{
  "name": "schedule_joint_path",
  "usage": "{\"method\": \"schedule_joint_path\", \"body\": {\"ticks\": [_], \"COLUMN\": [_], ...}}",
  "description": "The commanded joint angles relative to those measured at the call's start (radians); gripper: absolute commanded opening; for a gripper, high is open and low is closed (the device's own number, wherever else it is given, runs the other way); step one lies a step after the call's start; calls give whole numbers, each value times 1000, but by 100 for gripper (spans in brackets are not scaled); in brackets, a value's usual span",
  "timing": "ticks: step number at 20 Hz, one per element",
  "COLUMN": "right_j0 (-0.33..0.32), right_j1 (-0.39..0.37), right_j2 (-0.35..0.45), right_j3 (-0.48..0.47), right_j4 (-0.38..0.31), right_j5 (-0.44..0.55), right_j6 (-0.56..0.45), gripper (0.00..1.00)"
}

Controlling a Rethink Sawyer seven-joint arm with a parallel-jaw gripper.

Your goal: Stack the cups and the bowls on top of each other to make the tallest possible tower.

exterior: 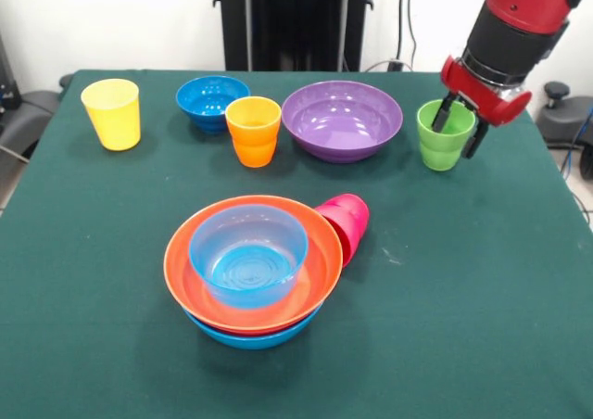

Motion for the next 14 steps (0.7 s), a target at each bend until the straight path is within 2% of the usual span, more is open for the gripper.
{"method": "schedule_joint_path", "body": {"ticks": [1,14], "right_j0": [24,58], "right_j1": [96,119], "right_j2": [78,46], "right_j3": [1,-34], "right_j4": [0,11], "right_j5": [-46,-13], "right_j6": [116,124], "gripper": [100,100]}}
